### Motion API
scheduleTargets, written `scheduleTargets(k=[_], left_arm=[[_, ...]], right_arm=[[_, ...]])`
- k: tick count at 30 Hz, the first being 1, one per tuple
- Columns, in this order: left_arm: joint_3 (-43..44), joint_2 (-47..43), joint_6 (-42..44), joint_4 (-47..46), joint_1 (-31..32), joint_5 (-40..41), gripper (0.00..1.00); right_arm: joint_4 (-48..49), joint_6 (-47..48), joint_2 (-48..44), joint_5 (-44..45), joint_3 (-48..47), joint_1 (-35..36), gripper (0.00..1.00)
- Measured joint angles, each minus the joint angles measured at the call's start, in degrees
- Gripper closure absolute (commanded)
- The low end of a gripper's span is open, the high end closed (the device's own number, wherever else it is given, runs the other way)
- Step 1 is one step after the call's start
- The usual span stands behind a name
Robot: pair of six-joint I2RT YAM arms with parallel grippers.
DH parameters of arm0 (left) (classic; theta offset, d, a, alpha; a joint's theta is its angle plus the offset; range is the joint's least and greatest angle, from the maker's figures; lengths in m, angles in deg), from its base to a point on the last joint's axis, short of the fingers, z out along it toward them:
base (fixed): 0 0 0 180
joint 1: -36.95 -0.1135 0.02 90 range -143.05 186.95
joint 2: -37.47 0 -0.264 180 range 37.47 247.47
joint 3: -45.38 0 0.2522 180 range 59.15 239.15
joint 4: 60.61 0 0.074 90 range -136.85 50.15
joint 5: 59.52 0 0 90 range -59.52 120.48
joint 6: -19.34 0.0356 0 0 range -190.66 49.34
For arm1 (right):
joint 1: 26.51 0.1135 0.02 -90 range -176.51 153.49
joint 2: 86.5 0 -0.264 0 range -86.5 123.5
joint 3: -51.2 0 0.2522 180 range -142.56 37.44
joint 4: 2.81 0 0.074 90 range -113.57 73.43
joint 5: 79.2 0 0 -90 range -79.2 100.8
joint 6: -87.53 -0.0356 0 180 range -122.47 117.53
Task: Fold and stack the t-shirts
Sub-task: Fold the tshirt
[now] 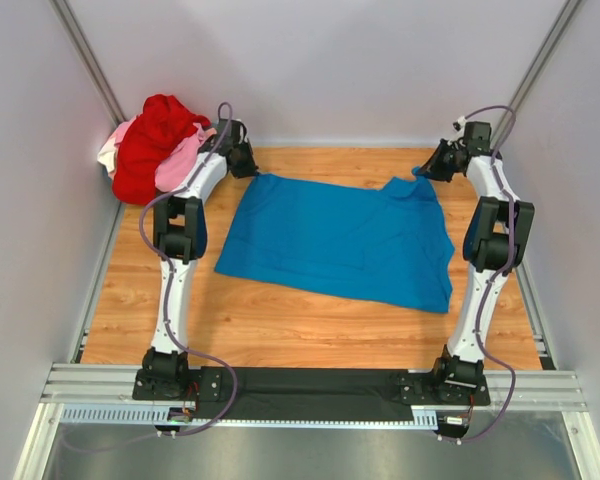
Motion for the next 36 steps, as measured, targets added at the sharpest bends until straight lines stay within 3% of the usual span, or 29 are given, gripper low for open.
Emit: scheduleTargets(k=[18, 36], left_arm=[[-21.88, -18.03, 5.05, -2.97, -0.31, -4.09, 1.0], [-26.29, -21.05, 10.45, -2.36, -2.16, -1.99, 1.0]], right_arm=[[7.13, -1.05, -32.92, -2.71, 37.46, 0.92, 1.0], [5.99, -2.54, -42.95, 6.84, 47.19, 1.01, 1.0]])
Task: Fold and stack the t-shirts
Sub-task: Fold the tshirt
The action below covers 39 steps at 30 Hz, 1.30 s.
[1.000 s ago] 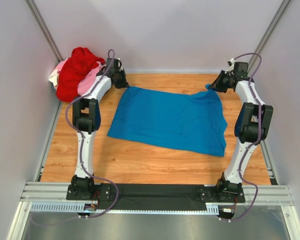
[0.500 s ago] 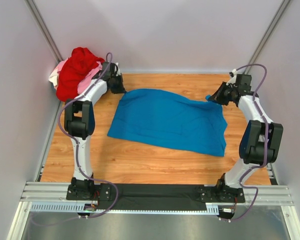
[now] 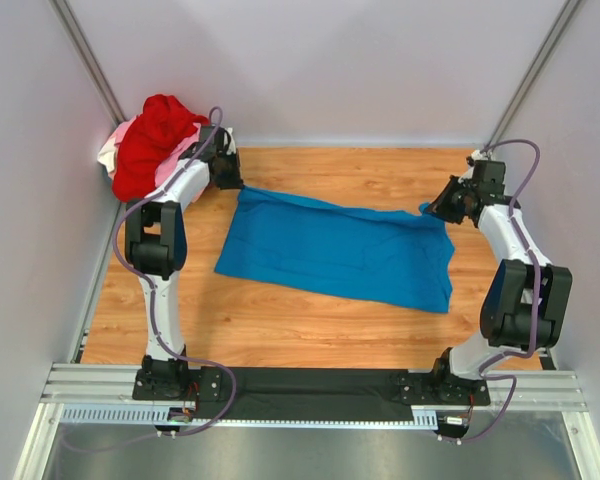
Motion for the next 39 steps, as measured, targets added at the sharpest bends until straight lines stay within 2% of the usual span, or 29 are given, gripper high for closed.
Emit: scheduleTargets(k=[8, 22, 24, 25, 26, 27, 28, 29, 31, 35, 39], left_arm=[[-0.2, -0.04, 1.05, 0.24, 0.02, 0.02, 1.0], [-5.46, -3.93, 1.62, 1.18, 0.02, 0.5, 0.98], [-5.46, -4.55, 1.81, 2.03, 0.02, 1.14, 0.87], [-5.46, -4.92, 1.97, 2.75, 0.02, 1.62, 0.72], [-5.49, -5.2, 2.43, 3.3, 0.02, 2.14, 0.68], [-5.75, -5.55, 2.49, 3.85, 0.02, 2.84, 0.61], [-6.54, -6.25, 2.54, 3.85, 0.02, 3.54, 0.45], [-8.11, -7.34, 2.51, 3.69, 0.0, 4.37, 0.39], [-11.82, -10.03, 2.43, 3.5, -0.02, 5.46, 0.16], [-17.68, -15.43, 1.2, 3.48, -0.02, 6.88, 0.19], [-16.33, -16.44, 1.33, 2.93, 0.72, 7.28, 0.21]], right_arm=[[-1.14, -1.33, -2.01, 3.23, 3.28, 0.0, 1.0], [-2.38, -3.08, -9.44, 6.73, 7.58, -0.26, 1.0], [-2.86, -3.69, -10.23, 7.76, 9.4, -0.26, 0.99], [-3.21, -3.98, -10.73, 8.52, 10.51, -0.26, 0.94], [-3.78, -4.33, -11.28, 9.38, 11.61, -0.26, 0.67], [-4.5, -5.09, -11.76, 10.29, 12.7, -0.28, 0.52], [-4.98, -5.33, -12.35, 11.3, 13.75, -0.33, 0.43], [-5.55, -5.66, -12.87, 12.39, 14.56, -0.39, 0.33], [-6.73, -6.21, -13.77, 14.21, 15.23, -0.61, 0.28], [-7.61, -6.91, -15.56, 17.0, 15.13, -1.49, 0.28], [-7.37, -7.43, -15.91, 16.7, 14.8, -1.7, 0.32]])
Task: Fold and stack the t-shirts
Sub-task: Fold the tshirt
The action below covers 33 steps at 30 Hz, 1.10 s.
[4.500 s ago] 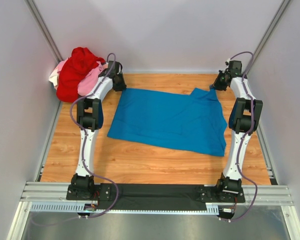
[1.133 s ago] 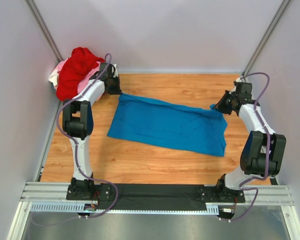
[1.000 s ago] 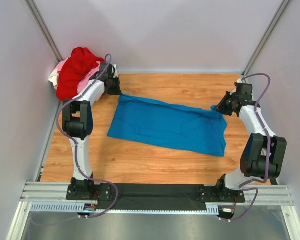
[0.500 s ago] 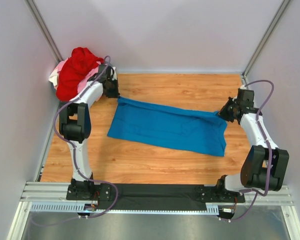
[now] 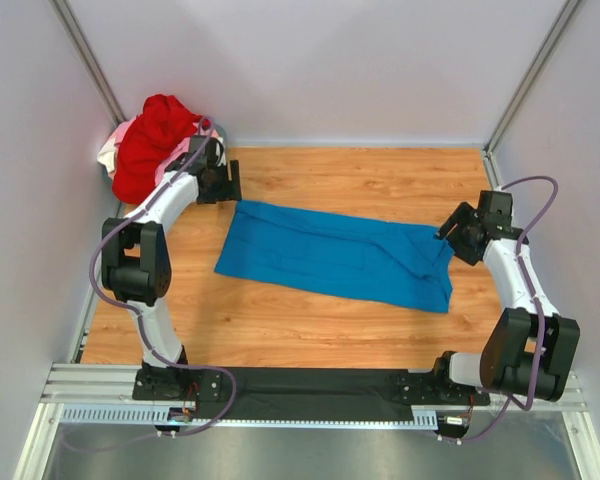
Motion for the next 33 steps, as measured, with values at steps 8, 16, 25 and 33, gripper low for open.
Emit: scheduleTargets(k=[8, 16, 25, 33], left_arm=[[9.6, 4.81, 1.36, -0.35, 6.67, 1.29, 0.26], [17.51, 14.27, 2.8, 1.05, 11.1, 1.38, 0.31], [17.42, 16.0, 3.08, 4.11, 11.26, 9.94, 0.35], [17.42, 17.18, 2.69, 6.29, 11.21, 13.92, 0.36]], right_arm=[[1.92, -0.55, 0.26, -2.78, 2.01, 4.09, 0.37], [2.8, -0.52, 4.66, -3.85, 1.81, 8.57, 0.38], [2.93, 0.33, 10.71, -4.74, -1.4, 10.16, 0.39], [3.63, 0.39, 12.92, -4.9, -1.51, 10.62, 0.39]])
